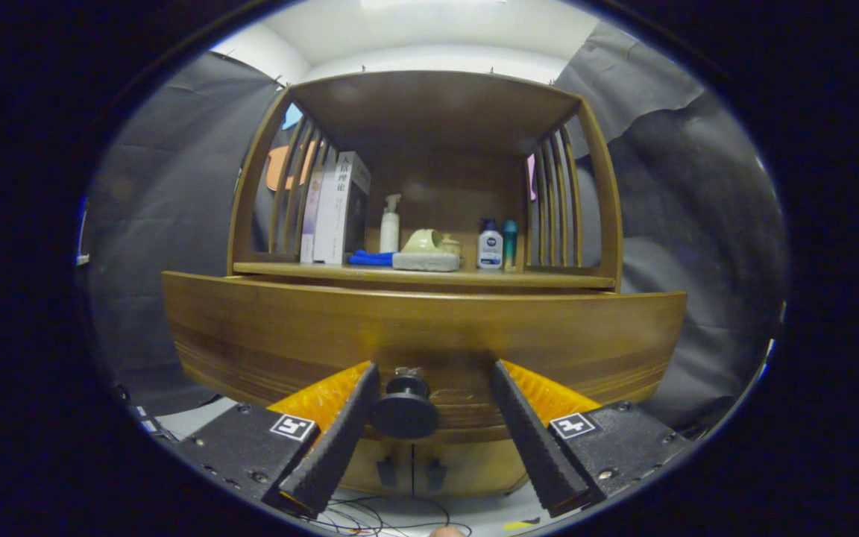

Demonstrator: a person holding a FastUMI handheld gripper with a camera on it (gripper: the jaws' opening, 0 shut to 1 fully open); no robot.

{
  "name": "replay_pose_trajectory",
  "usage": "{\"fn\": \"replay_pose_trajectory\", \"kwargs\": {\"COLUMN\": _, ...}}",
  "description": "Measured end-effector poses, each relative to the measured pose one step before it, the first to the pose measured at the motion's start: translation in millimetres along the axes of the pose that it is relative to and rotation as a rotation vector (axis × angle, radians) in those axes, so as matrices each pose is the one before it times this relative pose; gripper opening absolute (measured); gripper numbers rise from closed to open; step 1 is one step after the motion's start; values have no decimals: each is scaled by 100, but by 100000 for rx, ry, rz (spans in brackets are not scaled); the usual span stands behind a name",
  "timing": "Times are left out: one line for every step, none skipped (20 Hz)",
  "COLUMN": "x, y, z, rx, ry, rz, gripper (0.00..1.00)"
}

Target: Pull open the drawer, take out the items inside it, and place them on the countertop above the cabinet.

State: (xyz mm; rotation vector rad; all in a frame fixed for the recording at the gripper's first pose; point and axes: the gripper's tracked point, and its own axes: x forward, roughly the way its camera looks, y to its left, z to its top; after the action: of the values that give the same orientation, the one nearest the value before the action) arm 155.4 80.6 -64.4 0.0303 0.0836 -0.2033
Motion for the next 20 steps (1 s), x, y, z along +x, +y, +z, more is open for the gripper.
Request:
{"fn": "replay_pose_trajectory", "kwargs": {"x": 133, "y": 34, "z": 29, "rx": -319, "ry": -140, "rz": -225, "gripper": 99}}
{"fn": "replay_pose_trajectory", "kwargs": {"x": 373, "y": 82, "z": 48, "rx": 288, "ry": 188, "rz": -106, "gripper": 99}}
{"fn": "replay_pose_trajectory", "kwargs": {"x": 284, "y": 52, "z": 16, "rx": 79, "ry": 299, "rz": -18, "gripper": 99}}
{"fn": "replay_pose_trajectory", "kwargs": {"x": 236, "y": -54, "z": -11, "rx": 96, "ry": 137, "rz": -33, "gripper": 99}}
{"fn": "replay_pose_trajectory", "kwargs": {"x": 248, "y": -4, "z": 44, "rx": 72, "ry": 197, "rz": 70, "gripper": 99}}
{"fn": "replay_pose_trajectory", "kwargs": {"x": 288, "y": -4, "z": -16, "rx": 286, "ry": 559, "rz": 150, "gripper": 99}}
{"fn": "replay_pose_trajectory", "kwargs": {"x": 253, "y": -39, "z": 29, "rx": 194, "ry": 588, "rz": 31, "gripper": 99}}
{"fn": "replay_pose_trajectory", "kwargs": {"x": 467, "y": 177, "z": -211, "rx": -158, "ry": 416, "rz": -151, "gripper": 99}}
{"fn": "replay_pose_trajectory", "kwargs": {"x": 281, "y": -58, "z": 38, "rx": -213, "ry": 424, "rz": -129, "gripper": 99}}
{"fn": "replay_pose_trajectory", "kwargs": {"x": 252, "y": 69, "z": 4, "rx": -37, "ry": 297, "rz": -85, "gripper": 99}}
{"fn": "replay_pose_trajectory", "kwargs": {"x": 425, "y": 39, "z": 59, "rx": -18, "ry": 40, "rz": -150, "gripper": 100}}
{"fn": "replay_pose_trajectory", "kwargs": {"x": 284, "y": 25, "z": -14, "rx": -37, "ry": 12, "rz": -20, "gripper": 100}}
{"fn": "replay_pose_trajectory", "kwargs": {"x": 45, "y": -41, "z": -5, "rx": 217, "ry": 300, "rz": 94, "gripper": 100}}
{"fn": "replay_pose_trajectory", "kwargs": {"x": 133, "y": -2, "z": -11, "rx": 33, "ry": -5, "rz": -44, "gripper": 100}}
{"fn": "replay_pose_trajectory", "kwargs": {"x": 23, "y": -26, "z": 59, "rx": -167, "ry": -249, "rz": -31, "gripper": 100}}
{"fn": "replay_pose_trajectory", "kwargs": {"x": 153, "y": 19, "z": -21, "rx": 267, "ry": -224, "rz": 129, "gripper": 99}}
{"fn": "replay_pose_trajectory", "kwargs": {"x": 104, "y": 7, "z": 17, "rx": 195, "ry": -19, "rz": 94, "gripper": 100}}
{"fn": "replay_pose_trajectory", "kwargs": {"x": 129, "y": -8, "z": -40, "rx": -109, "ry": 143, "rz": -26, "gripper": 100}}
{"fn": "replay_pose_trajectory", "kwargs": {"x": 61, "y": -76, "z": 21, "rx": -40, "ry": 275, "rz": -18, "gripper": 100}}
{"fn": "replay_pose_trajectory", "kwargs": {"x": 299, "y": 97, "z": -6, "rx": -17, "ry": 150, "rz": -50, "gripper": 100}}
